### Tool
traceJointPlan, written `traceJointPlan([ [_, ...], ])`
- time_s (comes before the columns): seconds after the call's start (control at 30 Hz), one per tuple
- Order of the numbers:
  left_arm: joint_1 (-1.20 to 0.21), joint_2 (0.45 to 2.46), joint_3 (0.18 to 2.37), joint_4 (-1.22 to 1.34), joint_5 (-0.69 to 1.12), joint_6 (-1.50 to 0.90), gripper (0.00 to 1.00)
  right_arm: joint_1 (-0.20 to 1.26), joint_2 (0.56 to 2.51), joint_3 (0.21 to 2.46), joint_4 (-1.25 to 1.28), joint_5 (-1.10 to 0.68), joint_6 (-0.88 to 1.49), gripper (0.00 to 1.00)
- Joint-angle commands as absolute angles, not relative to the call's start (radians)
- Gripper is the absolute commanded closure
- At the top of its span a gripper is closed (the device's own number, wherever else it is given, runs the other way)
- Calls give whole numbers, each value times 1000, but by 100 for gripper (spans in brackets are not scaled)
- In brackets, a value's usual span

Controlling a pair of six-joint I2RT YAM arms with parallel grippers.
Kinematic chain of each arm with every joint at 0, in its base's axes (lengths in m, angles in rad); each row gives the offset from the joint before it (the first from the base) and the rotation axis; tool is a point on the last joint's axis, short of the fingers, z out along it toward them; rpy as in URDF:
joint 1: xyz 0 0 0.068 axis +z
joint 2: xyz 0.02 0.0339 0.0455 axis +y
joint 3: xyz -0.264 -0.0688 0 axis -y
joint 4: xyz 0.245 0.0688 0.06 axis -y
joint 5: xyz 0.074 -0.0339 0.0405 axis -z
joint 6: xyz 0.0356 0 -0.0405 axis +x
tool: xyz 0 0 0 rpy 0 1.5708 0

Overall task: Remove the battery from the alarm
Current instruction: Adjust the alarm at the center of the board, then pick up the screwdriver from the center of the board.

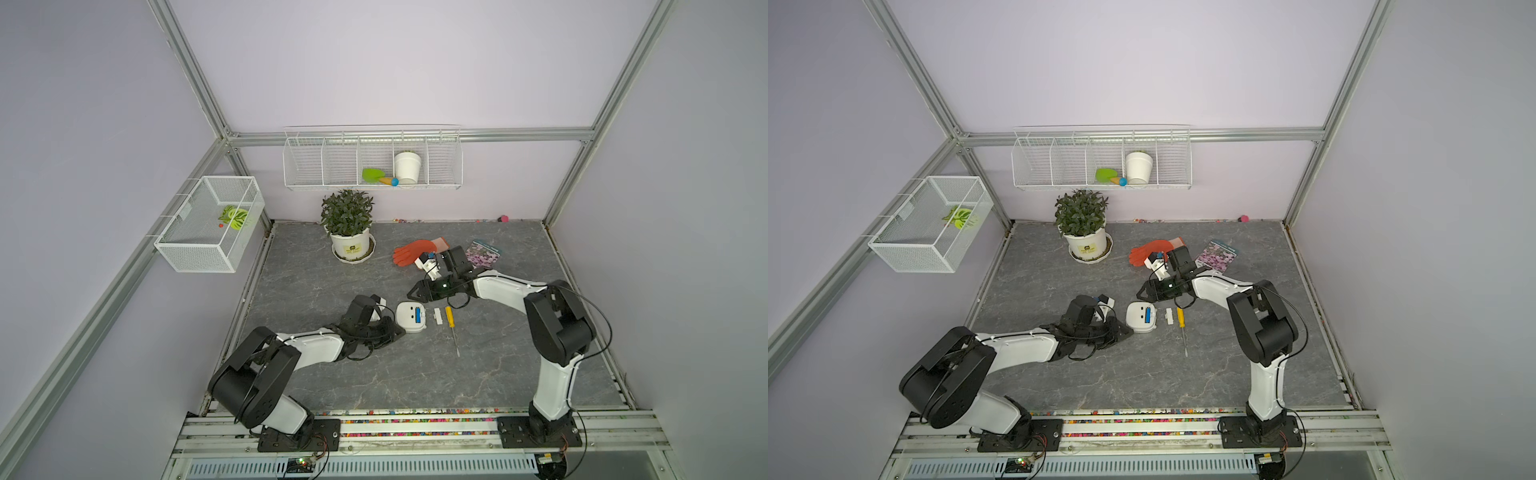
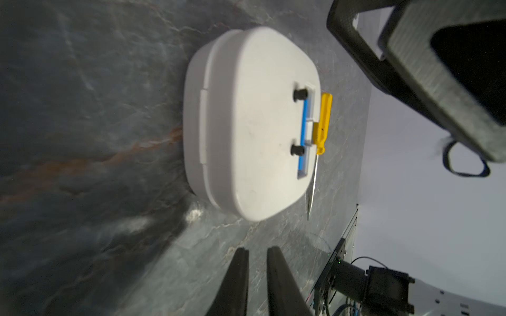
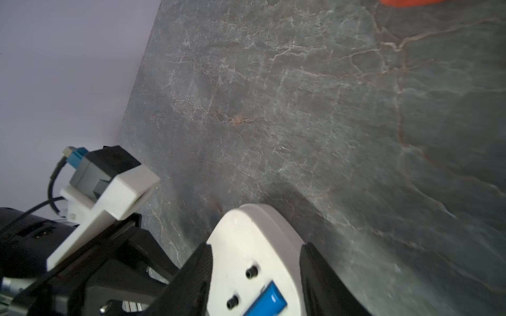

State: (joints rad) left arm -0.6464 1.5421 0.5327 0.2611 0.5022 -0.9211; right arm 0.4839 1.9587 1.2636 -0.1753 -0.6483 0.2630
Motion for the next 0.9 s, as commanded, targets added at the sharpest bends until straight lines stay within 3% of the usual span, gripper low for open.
traceJointPlan([
  [0.0,-647,1594,560,296,475,-932,85,488,2010,1312,-231,-678,226,43],
  [0.23,-642,1619,599,219,398,-910,90,495,1978,1272,-261,-691,203,47],
  [0.7,-570,1627,685,137,389,-845,91,534,1786,1040,-229,-670,228,47],
  [0.87,-560,1636,695,126,382,-838,90,532,1743,1002,-252,-567,247,46],
])
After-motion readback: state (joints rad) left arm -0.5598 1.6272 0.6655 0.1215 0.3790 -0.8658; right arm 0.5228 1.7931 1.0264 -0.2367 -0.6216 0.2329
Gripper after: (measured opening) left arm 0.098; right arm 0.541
